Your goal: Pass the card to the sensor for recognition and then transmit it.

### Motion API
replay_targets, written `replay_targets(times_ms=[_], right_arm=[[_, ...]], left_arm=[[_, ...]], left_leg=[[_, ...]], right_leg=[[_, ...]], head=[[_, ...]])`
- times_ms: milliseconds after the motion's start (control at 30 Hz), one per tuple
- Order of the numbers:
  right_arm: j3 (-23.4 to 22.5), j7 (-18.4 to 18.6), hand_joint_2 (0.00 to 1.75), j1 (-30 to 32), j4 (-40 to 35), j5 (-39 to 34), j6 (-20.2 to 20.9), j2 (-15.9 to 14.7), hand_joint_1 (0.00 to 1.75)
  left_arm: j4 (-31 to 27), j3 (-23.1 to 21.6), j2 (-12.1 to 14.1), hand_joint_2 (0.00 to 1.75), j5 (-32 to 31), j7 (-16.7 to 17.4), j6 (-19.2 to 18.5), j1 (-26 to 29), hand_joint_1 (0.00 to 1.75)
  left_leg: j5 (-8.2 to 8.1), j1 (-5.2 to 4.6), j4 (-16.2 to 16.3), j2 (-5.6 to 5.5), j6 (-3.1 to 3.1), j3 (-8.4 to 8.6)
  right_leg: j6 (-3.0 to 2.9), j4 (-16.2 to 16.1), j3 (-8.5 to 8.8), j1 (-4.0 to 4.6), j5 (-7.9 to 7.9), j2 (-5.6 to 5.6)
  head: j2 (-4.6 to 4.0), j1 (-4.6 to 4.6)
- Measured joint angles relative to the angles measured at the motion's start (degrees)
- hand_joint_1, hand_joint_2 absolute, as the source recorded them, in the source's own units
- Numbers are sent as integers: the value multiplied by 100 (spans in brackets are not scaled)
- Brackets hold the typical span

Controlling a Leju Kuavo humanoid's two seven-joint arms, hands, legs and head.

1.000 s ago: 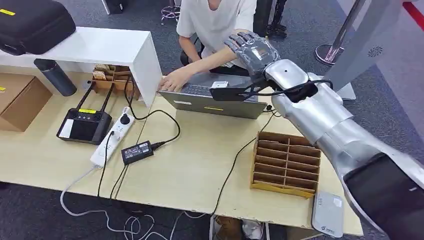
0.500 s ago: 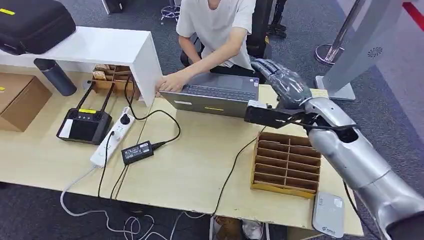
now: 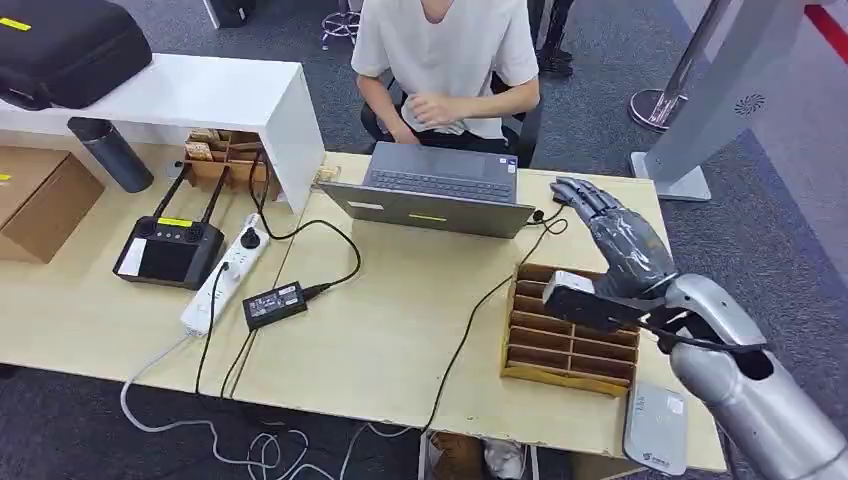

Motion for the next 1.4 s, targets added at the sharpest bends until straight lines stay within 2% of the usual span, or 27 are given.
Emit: replay_targets(times_ms=[367,467,667,800,1033,1400], right_arm=[[-221,15,175,384,-243,61,-24,-118,0],[-300,24,175,556,-271,134,-55,-131,0],[-306,133,175,791,-210,870,-435,-118,0],[-274,133,175,898,-64,1040,-577,-46,0],[-265,131,175,934,65,1095,-579,26,0],[-129,83,175,978,164,1008,-352,20,0]], left_arm=[[0,35,-4,175,0,0,22,9,0],[0,35,-9,175,0,-129,17,13,0],[-4,35,-22,175,0,-168,13,7,0],[-9,35,-28,175,0,-168,7,4,0],[-9,35,-28,175,0,-168,-2,4,0],[-9,35,-28,175,-2,-164,-7,5,0]], left_leg=[[0,0,0,7,0,4],[0,0,0,7,0,3],[0,0,0,1,0,1],[0,-1,0,1,0,1],[0,0,0,0,0,1],[0,-1,0,0,0,1]], right_leg=[[0,0,0,1,0,4],[0,0,0,0,0,4],[0,0,-1,0,0,2],[0,0,-1,-1,0,2],[0,0,-1,-1,0,2],[0,-1,-2,-1,0,2]], head=[[0,0],[0,0],[0,0],[0,0],[0,0],[0,0]])
